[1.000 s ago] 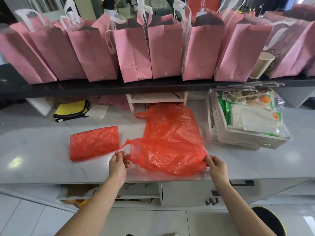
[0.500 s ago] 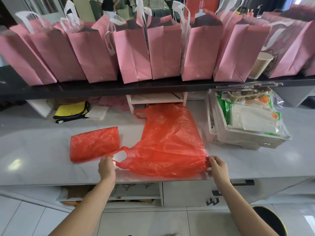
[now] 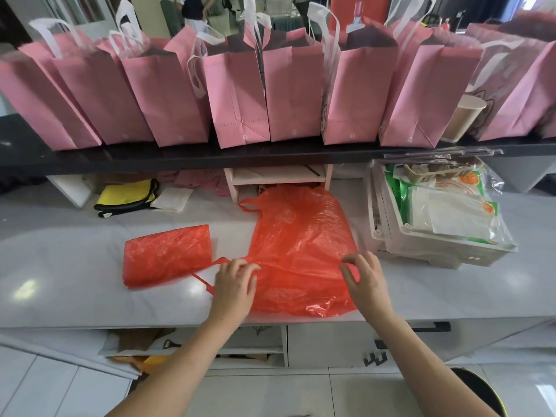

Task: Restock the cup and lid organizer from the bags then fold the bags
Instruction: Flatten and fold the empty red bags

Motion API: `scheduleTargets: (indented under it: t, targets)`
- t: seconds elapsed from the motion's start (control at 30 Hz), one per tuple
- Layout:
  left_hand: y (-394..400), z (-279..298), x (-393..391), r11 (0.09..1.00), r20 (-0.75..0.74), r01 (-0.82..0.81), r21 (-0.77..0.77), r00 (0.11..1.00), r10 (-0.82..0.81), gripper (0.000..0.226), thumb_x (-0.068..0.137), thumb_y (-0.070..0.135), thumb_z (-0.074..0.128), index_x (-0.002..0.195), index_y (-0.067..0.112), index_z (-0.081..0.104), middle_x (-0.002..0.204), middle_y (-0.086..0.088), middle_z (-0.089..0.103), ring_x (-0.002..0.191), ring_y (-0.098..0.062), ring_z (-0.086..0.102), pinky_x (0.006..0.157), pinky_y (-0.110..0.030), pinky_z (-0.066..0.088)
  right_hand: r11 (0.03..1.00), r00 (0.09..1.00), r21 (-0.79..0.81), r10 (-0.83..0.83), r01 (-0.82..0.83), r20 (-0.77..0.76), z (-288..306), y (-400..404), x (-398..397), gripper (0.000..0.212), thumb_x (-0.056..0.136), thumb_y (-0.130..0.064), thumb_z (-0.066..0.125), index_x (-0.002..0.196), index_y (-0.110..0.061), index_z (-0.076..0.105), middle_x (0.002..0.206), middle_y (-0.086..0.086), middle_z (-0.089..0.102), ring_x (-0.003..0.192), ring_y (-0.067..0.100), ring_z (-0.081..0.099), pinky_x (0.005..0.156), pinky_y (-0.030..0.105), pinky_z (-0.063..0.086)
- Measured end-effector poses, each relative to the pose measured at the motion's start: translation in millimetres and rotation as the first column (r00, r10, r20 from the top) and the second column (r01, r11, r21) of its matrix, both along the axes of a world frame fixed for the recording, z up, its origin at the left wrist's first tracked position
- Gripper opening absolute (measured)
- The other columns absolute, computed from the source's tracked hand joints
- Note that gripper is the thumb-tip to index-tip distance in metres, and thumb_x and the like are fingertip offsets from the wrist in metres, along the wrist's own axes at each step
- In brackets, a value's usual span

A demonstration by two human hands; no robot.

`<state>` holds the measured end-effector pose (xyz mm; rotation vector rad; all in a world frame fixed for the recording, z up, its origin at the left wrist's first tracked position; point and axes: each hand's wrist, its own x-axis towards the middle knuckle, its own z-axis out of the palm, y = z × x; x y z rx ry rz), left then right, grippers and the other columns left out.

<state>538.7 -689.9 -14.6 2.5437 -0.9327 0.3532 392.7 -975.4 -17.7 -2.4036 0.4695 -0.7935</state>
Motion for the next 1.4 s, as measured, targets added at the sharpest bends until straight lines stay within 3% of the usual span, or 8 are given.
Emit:
scheduleTargets:
  t: [0.17,0.33,0.43,0.57,0.77,0.93,1.23,1.4]
  targets:
    - [-15.6,-26.7,-11.7,0.884,-0.176,0.218,0.413,0.972,-0.158,0.053,0.096,0.047,0.059,0.146,0.031,0.052,0.146,-0.002,0.049,0.133,-0.029,0.046,0.112,-0.049,0.044,0.980,0.922,-0.143,0.077,-0.141,-0.380,-22.3,-1.8,19.4,0.040,0.089,-0.037,0.078,0.125,-0.022,0.068,0.125,-0.001,0.061,0.116,0.027,0.059,0.097,0.050,0.050]
    - [-10.9,-43.2,-17.4,0.793,-0.249,0.237,0.562,0.962,-0.111,0.074,0.092,0.050,0.067,0.157,0.033,0.036,0.162,-0.008,0.033,0.146,-0.036,0.034,0.120,-0.052,0.028,0.954,0.745,-0.076,0.175,-0.289,-0.643,-34.1,-3.9,16.9,0.083,0.085,-0.060,0.073,0.155,-0.031,0.041,0.164,-0.001,0.034,0.154,0.026,0.027,0.125,0.046,0.025]
    - [-4.3,-47.2,-21.0,0.778,-0.247,0.217,0.590,0.966,-0.082,0.079,0.092,0.053,0.065,0.160,0.029,0.030,0.152,-0.007,0.042,0.137,-0.031,0.040,0.116,-0.047,0.033,0.933,0.598,-0.046,0.191,-0.357,-0.779,-39.6,-1.3,11.4,0.116,0.071,-0.083,0.068,0.163,-0.042,0.012,0.174,-0.001,0.001,0.161,0.026,-0.003,0.130,0.050,0.005]
    - [7.4,-53.7,-26.2,0.799,-0.169,0.178,0.574,0.981,-0.097,0.071,0.065,0.060,0.087,0.125,0.028,0.068,0.103,0.003,0.063,0.098,-0.022,0.061,0.085,-0.040,0.055,0.883,0.463,-0.048,0.199,-0.467,-0.864,-53.7,2.9,-3.0,0.142,0.062,-0.091,0.066,0.156,-0.043,-0.029,0.165,0.003,-0.038,0.151,0.030,-0.037,0.126,0.057,-0.013]
    - [16.7,-47.4,-32.5,0.865,-0.113,0.199,0.461,0.980,-0.164,0.050,0.050,0.052,0.097,0.071,0.027,0.058,0.076,0.011,0.054,0.074,-0.016,0.057,0.062,-0.034,0.053,0.853,0.578,-0.018,0.338,-0.522,-0.742,-58.8,-3.1,-11.0,0.132,0.065,-0.083,0.071,0.162,-0.044,-0.011,0.168,-0.001,-0.026,0.154,0.023,-0.028,0.127,0.049,-0.013]
    - [26.6,-37.5,-29.5,0.897,-0.137,0.254,0.363,0.966,-0.218,0.040,0.063,0.041,0.094,0.078,0.025,0.060,0.104,0.009,0.054,0.093,-0.015,0.054,0.078,-0.033,0.054,0.863,0.754,-0.068,0.396,-0.501,-0.524,-61.8,-21.0,-27.3,0.113,0.068,-0.082,0.070,0.161,-0.032,0.030,0.173,-0.003,0.014,0.161,0.017,0.005,0.130,0.046,0.018]
    - [39.8,-22.3,-13.9,0.916,-0.300,0.336,0.221,0.917,-0.264,0.039,0.094,0.011,0.070,0.133,0.018,0.068,0.143,0.005,0.061,0.139,-0.017,0.050,0.120,-0.030,0.030,0.890,0.818,-0.093,0.365,-0.447,-0.445,-57.5,-54.4,-40.8,0.105,0.073,-0.080,0.072,0.159,-0.032,0.034,0.165,-0.007,0.036,0.156,0.016,0.027,0.123,0.047,0.034]
    - [36.2,-3.7,-19.1,0.943,-0.522,0.264,0.203,0.844,-0.124,0.065,0.100,0.063,0.030,0.127,0.016,0.066,0.146,-0.004,0.059,0.151,-0.020,0.035,0.118,-0.031,0.031,0.908,0.868,-0.117,0.338,-0.402,-0.364,-58.4,-58.2,-32.7,0.103,0.071,-0.056,0.089,0.156,-0.032,0.037,0.160,-0.003,0.046,0.152,0.024,0.037,0.114,0.051,0.045]
